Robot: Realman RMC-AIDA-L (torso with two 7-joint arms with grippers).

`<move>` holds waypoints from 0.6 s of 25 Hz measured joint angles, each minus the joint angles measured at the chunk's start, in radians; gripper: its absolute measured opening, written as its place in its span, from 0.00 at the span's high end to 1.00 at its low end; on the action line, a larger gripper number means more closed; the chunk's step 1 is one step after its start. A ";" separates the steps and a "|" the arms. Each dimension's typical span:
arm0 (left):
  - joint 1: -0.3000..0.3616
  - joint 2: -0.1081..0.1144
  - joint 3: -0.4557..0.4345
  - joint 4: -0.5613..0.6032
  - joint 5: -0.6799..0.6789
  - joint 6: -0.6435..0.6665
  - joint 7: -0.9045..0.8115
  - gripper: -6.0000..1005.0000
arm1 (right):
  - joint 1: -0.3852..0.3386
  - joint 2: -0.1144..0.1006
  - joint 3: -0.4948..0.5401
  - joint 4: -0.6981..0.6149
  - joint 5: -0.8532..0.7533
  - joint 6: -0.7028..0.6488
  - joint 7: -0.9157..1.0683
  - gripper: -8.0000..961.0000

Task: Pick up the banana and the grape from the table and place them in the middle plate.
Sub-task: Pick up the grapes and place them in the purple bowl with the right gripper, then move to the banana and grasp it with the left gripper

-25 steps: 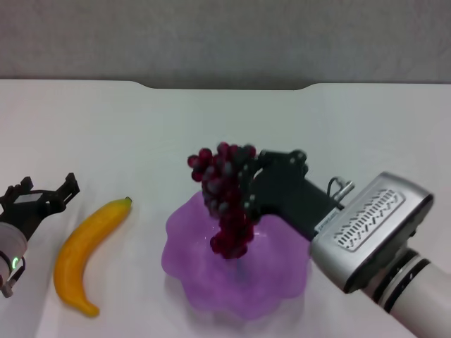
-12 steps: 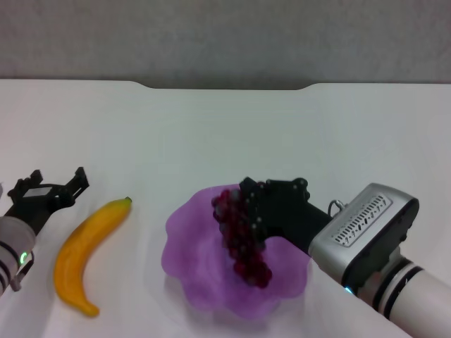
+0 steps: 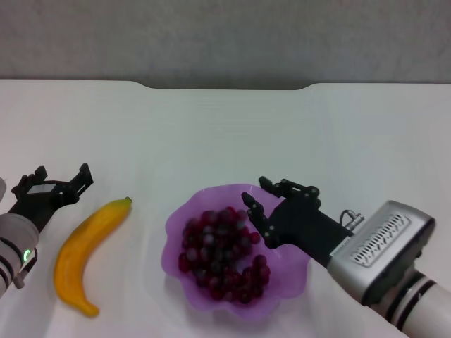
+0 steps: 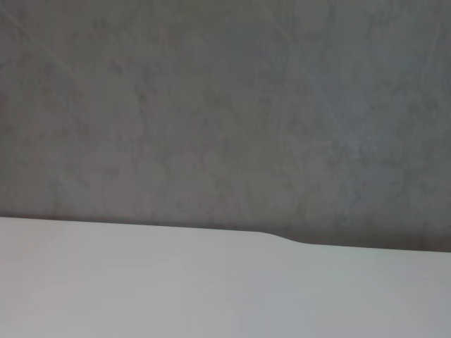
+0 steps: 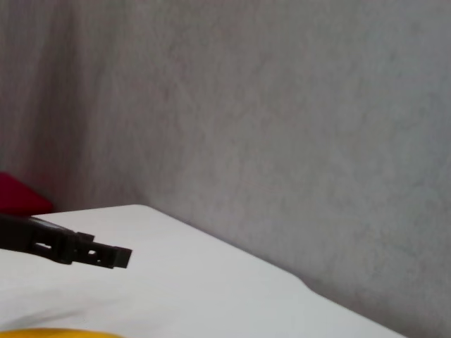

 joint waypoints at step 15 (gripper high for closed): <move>0.002 0.003 -0.008 0.005 -0.001 0.000 0.001 0.11 | 0.020 0.003 -0.009 -0.394 0.239 -0.493 0.134 0.25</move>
